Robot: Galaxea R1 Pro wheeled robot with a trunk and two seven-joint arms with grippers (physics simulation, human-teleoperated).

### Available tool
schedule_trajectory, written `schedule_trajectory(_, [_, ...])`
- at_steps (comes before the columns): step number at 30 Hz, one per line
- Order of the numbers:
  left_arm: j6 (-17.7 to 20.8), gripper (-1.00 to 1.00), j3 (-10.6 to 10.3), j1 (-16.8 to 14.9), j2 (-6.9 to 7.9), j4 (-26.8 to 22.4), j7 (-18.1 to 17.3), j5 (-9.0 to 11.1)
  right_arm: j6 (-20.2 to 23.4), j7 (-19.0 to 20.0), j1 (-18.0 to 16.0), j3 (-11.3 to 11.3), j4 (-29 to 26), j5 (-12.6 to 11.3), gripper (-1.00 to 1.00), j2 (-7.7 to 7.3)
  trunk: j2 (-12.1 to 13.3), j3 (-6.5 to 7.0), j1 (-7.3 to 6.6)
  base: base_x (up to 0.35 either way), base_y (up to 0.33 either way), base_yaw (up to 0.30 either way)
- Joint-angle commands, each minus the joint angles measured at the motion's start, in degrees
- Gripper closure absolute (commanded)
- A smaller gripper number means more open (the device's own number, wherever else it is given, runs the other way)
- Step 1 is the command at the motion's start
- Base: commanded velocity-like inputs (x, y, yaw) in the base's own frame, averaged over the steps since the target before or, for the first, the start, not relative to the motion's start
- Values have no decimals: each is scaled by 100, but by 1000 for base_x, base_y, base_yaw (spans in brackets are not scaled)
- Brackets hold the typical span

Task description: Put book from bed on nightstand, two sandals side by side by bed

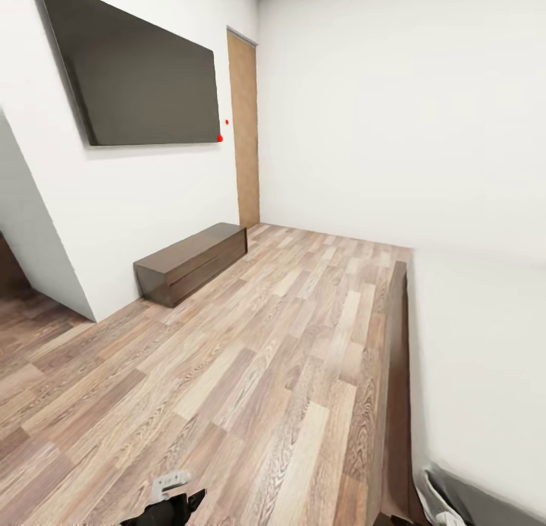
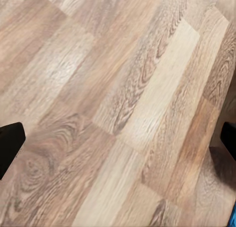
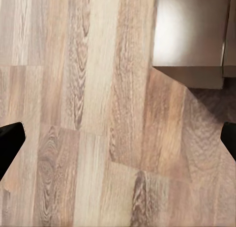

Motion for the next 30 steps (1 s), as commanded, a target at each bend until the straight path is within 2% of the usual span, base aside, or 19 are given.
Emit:
schedule_trajectory(1, [-23, -100, -48, -5, 0, 9, -17, 45, 6, 34, -7, 43, 16, -58, -100, 1, -3, -5, -1, 0, 79, 233])
schedule_trajectory(7, [-20, -100, -50, -5, 0, 9, -17, 44, 6, 34, -7, 43, 16, -58, -100, -1, -3, -5, -1, 0, 89, 230])
schedule_trajectory(30, [-25, -100, -51, -5, -6, 10, -12, 45, 6, 33, -7, 43, 16, -58, -100, 3, -3, -5, -1, 0, 1, 232])
